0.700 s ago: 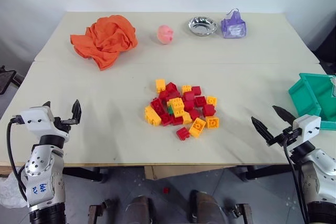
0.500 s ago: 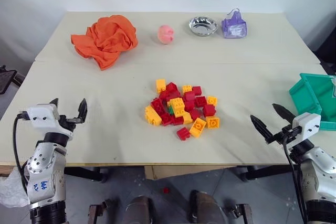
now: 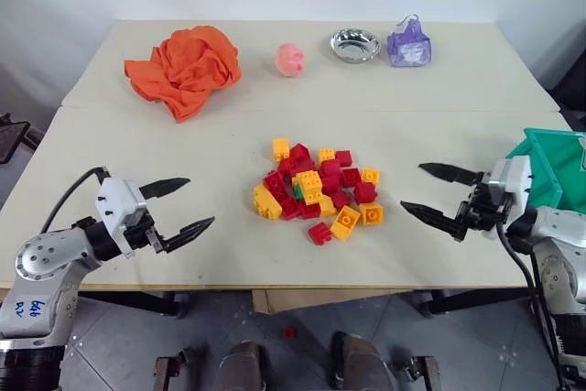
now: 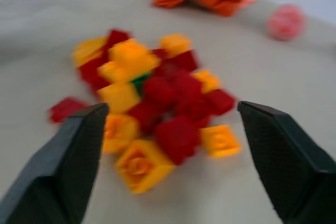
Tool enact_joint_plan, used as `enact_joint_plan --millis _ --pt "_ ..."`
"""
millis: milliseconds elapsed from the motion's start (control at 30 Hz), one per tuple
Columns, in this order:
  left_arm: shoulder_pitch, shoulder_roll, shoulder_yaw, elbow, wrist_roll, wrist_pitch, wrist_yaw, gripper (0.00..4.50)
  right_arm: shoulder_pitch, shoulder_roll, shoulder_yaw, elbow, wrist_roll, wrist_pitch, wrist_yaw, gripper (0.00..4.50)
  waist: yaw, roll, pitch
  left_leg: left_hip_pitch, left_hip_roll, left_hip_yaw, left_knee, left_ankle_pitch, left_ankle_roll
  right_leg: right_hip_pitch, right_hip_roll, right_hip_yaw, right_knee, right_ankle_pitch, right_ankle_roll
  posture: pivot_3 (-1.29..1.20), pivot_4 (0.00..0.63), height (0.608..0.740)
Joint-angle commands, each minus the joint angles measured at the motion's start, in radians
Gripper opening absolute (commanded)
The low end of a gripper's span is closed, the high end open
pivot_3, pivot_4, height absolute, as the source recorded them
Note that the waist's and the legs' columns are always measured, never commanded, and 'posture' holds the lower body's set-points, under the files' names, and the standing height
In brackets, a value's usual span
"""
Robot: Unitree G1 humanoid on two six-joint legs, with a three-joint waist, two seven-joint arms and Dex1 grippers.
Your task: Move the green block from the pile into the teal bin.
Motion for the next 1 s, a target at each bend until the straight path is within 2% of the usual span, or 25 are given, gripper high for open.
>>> enact_joint_plan --millis 33,100,167,267,333,467,567,867,1000 --pt "-0.019 -0.021 -0.010 -0.047 -0.063 0.027 -0.024 4.50 -0.035 0.020 0.061 -0.094 0.034 0.120 -0.025 2.86 0.000 0.000 0.000 0.000 0.000 0.000 0.000 0.000 0.000 0.000 0.000 0.000 0.000 0.000 0.000 0.00 0.150 0.740" --pt "-0.012 -0.026 -0.028 -0.065 -0.066 0.031 -0.043 4.50 -0.068 0.048 0.124 -0.152 0.057 0.220 -0.059 2.34 -0.002 0.000 0.000 0.000 0.000 0.000 0.000 0.000 0.000 0.000 0.000 0.000 0.001 0.000 0.000 0.00 0.150 0.740" --pt "-0.003 -0.030 -0.041 -0.072 -0.062 0.031 -0.057 4.50 -0.093 0.076 0.204 -0.188 0.016 0.254 -0.067 1.59 -0.004 0.000 0.000 0.000 0.001 0.000 0.001 0.000 0.000 -0.001 0.000 0.000 0.001 0.000 -0.001 0.00 0.150 0.740" --pt "0.002 -0.036 -0.059 -0.066 -0.037 0.014 -0.069 4.50 -0.153 0.175 0.329 -0.192 -0.054 0.293 -0.131 0.57 -0.003 0.000 0.000 0.000 0.002 0.000 0.001 -0.001 -0.002 -0.001 0.003 0.000 0.001 0.000 -0.001 0.00 0.150 0.740" --pt "-0.001 -0.043 -0.064 -0.065 -0.030 0.008 -0.064 4.50 -0.192 0.225 0.419 -0.146 -0.167 0.240 -0.155 0.01 -0.003 0.000 0.000 0.000 0.003 0.000 0.001 -0.001 -0.002 -0.001 0.003 0.000 0.001 0.000 -0.002 0.00 0.150 0.740" --pt "0.009 -0.044 -0.071 -0.074 -0.007 -0.006 -0.057 4.50 -0.287 0.373 0.498 -0.007 -0.297 0.207 -0.280 0.01 -0.003 -0.001 0.000 -0.001 0.003 0.000 0.001 -0.001 -0.002 -0.001 0.003 0.000 0.001 0.000 -0.002 0.00 0.150 0.740" --pt "0.019 -0.043 -0.064 -0.078 0.012 -0.023 -0.046 4.50 -0.338 0.421 0.474 0.076 -0.341 0.155 -0.320 0.01 -0.006 -0.001 0.000 -0.001 0.003 0.000 0.001 0.000 -0.002 -0.002 0.003 0.000 0.002 0.000 -0.002 0.00 0.150 0.740" --pt "0.017 -0.053 -0.050 -0.080 0.029 -0.050 -0.008 4.50 -0.529 0.380 0.326 0.478 -0.386 -0.002 -0.329 0.01 -0.014 -0.001 0.000 -0.001 0.004 0.001 0.000 -0.001 -0.003 -0.002 0.004 0.000 0.001 0.000 -0.003 0.00 0.150 0.740" --pt "0.002 -0.064 -0.066 -0.074 0.035 -0.051 -0.001 4.50 -0.577 0.368 0.326 0.625 -0.417 -0.061 -0.295 0.01 -0.027 -0.001 0.000 -0.001 0.004 0.001 0.000 0.000 -0.003 -0.002 0.004 0.000 0.001 0.000 -0.003 0.00 0.150 0.740"
